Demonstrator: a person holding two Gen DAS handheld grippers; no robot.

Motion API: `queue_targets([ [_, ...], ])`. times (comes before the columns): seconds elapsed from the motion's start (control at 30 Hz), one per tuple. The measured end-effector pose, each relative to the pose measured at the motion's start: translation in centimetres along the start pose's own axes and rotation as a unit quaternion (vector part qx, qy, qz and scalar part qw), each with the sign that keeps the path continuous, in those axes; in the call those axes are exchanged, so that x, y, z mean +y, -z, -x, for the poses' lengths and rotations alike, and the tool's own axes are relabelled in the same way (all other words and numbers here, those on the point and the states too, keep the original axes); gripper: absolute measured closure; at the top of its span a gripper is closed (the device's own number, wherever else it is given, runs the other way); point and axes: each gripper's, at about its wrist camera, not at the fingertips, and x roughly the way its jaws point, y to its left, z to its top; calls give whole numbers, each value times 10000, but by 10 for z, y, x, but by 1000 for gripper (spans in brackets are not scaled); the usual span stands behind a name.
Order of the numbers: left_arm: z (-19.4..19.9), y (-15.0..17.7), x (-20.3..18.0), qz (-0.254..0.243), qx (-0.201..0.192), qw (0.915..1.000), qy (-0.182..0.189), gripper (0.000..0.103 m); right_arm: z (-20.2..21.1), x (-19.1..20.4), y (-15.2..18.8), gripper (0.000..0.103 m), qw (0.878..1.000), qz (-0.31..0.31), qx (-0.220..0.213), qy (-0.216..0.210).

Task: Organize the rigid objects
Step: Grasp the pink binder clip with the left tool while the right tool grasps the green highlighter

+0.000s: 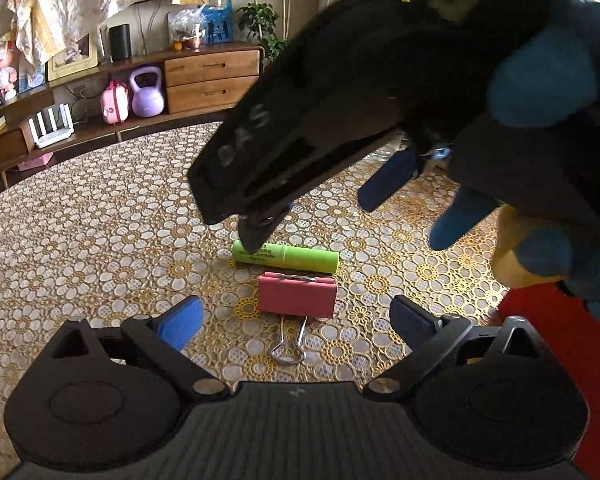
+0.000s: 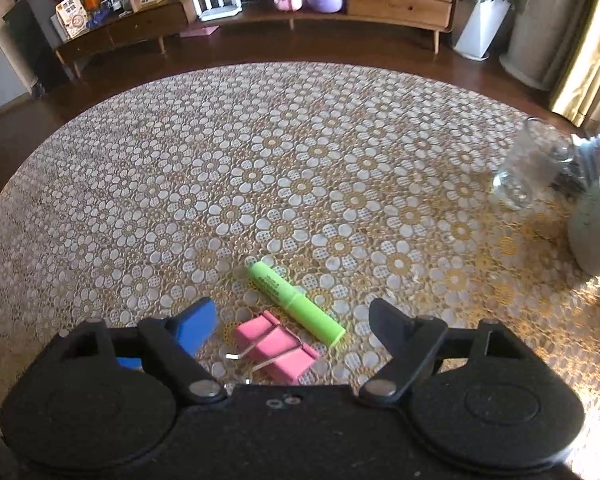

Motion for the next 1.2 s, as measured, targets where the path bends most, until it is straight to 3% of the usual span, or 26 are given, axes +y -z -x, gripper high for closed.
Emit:
queue_targets([
  [0.5,-26,1,-6,-64,-116,9997,-217,5,-38,1,-5,50,9992,79,304,-251],
  [0.73,-34,0,-10,-101,-90,9995,-278,35,-46,1,-8,62,9994,119,260,-216],
  [0.83,-37,1,-10,-94,-50,9996,-270,44,-49,1,-8,75,9995,121,227,-202],
  [0.93,-36,1,-9,-123,-100,9995,-279,52,-50,1,-7,77,9996,108,153,-200],
  [1.2,-33,2,-7,-106,-85,9995,-283,53,-46,-5,-3,87,9999,-137,-58,71],
])
